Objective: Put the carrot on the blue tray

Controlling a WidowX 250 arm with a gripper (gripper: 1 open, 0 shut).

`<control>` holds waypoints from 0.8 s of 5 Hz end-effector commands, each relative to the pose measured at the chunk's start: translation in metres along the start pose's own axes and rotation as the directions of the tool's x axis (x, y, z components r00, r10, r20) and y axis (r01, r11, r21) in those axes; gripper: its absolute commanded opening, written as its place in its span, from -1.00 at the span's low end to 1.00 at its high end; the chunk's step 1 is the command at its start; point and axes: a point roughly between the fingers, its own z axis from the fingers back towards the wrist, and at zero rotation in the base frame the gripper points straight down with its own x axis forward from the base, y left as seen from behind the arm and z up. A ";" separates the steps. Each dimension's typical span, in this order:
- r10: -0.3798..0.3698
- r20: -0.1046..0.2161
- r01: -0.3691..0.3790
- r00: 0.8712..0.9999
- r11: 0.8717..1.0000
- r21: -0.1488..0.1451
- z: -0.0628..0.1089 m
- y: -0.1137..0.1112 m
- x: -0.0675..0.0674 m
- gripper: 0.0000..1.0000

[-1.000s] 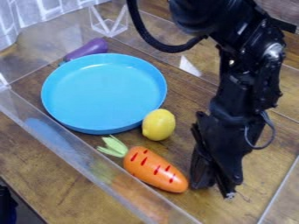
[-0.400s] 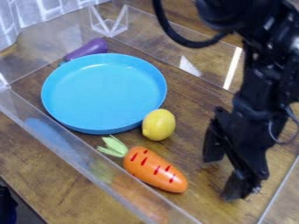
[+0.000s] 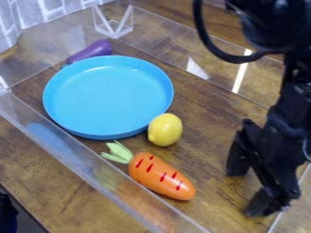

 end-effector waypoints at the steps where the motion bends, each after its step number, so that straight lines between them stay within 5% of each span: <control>1: -0.084 0.037 0.083 0.996 0.996 0.024 0.011 -0.005 0.008 1.00; 2: -0.148 0.027 0.147 0.989 0.989 0.033 0.009 -0.005 0.009 1.00; 4: -0.160 0.004 0.160 0.987 0.987 0.036 0.005 0.004 0.014 1.00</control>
